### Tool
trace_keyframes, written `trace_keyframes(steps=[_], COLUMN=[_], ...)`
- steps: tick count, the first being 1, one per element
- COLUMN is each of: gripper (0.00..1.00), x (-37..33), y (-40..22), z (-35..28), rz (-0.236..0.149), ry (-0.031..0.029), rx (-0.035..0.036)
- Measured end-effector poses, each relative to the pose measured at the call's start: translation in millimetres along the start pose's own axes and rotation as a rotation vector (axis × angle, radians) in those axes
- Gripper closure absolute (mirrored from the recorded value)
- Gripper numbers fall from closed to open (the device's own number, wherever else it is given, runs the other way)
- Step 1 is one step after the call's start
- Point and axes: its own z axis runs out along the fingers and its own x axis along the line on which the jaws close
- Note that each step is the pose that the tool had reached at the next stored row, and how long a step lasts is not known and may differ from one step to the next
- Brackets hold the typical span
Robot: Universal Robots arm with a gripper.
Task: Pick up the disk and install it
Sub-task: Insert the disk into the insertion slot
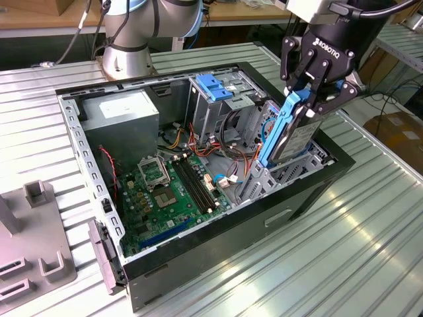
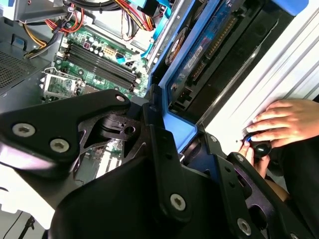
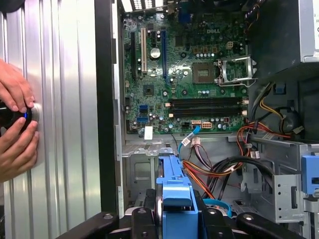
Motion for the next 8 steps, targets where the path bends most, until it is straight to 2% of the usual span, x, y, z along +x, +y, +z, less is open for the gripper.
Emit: trace_keyframes(steps=[4, 6, 8], gripper=[0.63, 0.63, 0.63], x=[-0.1, -0.1, -0.1], y=[0.0, -0.1, -0.1], z=[1.6, 3.2, 3.8], rz=[0.0, 0.0, 0.0], ry=[0.0004, -0.0012, 0.0002], rx=[-0.0001, 0.0003, 0.0])
